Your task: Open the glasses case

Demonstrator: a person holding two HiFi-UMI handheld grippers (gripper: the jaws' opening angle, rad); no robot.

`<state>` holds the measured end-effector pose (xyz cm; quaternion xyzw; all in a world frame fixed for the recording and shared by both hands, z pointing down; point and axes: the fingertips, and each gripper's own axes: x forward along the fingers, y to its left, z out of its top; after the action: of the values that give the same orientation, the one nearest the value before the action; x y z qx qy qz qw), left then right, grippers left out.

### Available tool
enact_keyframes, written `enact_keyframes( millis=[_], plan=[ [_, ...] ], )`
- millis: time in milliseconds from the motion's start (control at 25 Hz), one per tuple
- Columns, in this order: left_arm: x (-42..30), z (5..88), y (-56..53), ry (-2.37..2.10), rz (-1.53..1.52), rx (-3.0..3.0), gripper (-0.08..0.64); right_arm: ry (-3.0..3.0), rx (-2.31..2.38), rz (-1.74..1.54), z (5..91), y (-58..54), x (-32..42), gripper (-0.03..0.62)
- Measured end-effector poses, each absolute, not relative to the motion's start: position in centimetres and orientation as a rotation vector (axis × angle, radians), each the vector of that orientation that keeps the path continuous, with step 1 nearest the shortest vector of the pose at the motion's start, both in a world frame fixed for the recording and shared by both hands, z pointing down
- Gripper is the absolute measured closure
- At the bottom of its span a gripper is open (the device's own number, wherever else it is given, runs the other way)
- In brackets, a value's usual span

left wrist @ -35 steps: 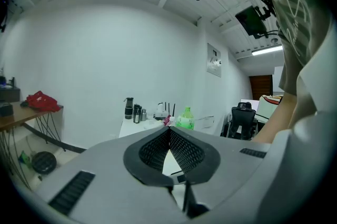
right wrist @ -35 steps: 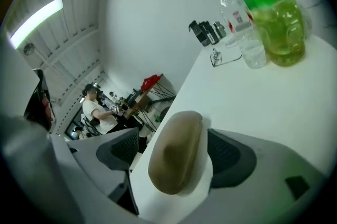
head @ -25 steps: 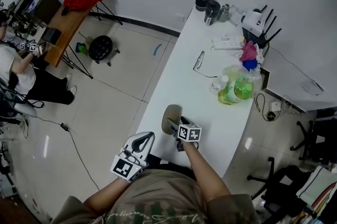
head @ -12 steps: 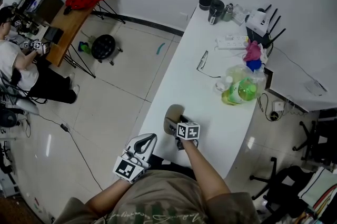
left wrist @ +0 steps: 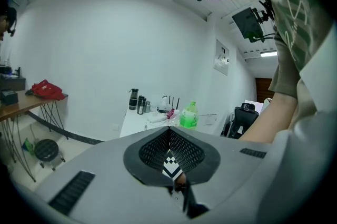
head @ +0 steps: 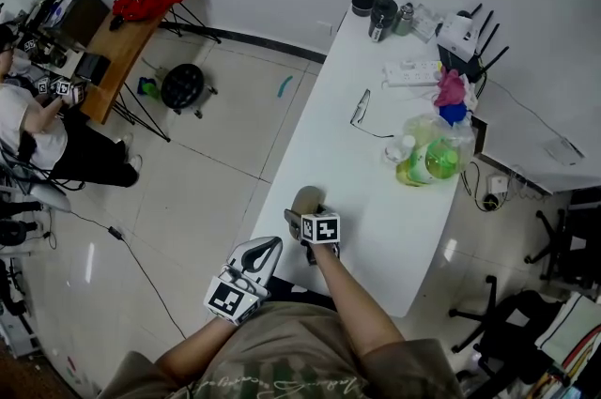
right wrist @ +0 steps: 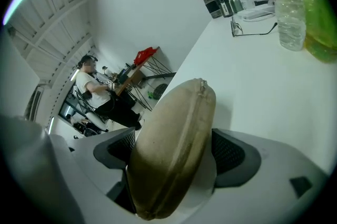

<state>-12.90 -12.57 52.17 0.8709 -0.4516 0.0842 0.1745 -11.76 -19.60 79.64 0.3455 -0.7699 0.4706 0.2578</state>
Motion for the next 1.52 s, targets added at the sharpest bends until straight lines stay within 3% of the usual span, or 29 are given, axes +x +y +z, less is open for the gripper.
enact_keyframes(
  millis=[600,720,1080,1520],
  plan=[
    [-15.1,52.4,-13.4,-1.299,0.244,2.446,0.554,-2.035,1.023,1.187,80.7,-19.9,-14.5,0.149],
    [-15.9,52.6,-13.1,-1.308,0.243,2.436,0.554,-2.043,0.977,1.197,80.4,-19.1,-14.8,0.252],
    [-17.5,52.3,-12.1,-1.327,0.194,2.427,0.554,-2.148,0.968,1.179,79.6,-18.6,-14.1,0.276],
    [-17.1,50.1,-12.8,-1.22,0.048,2.504,0.554,-2.618,1.092,1.287,63.1,-18.0,-10.3,0.279]
  ],
)
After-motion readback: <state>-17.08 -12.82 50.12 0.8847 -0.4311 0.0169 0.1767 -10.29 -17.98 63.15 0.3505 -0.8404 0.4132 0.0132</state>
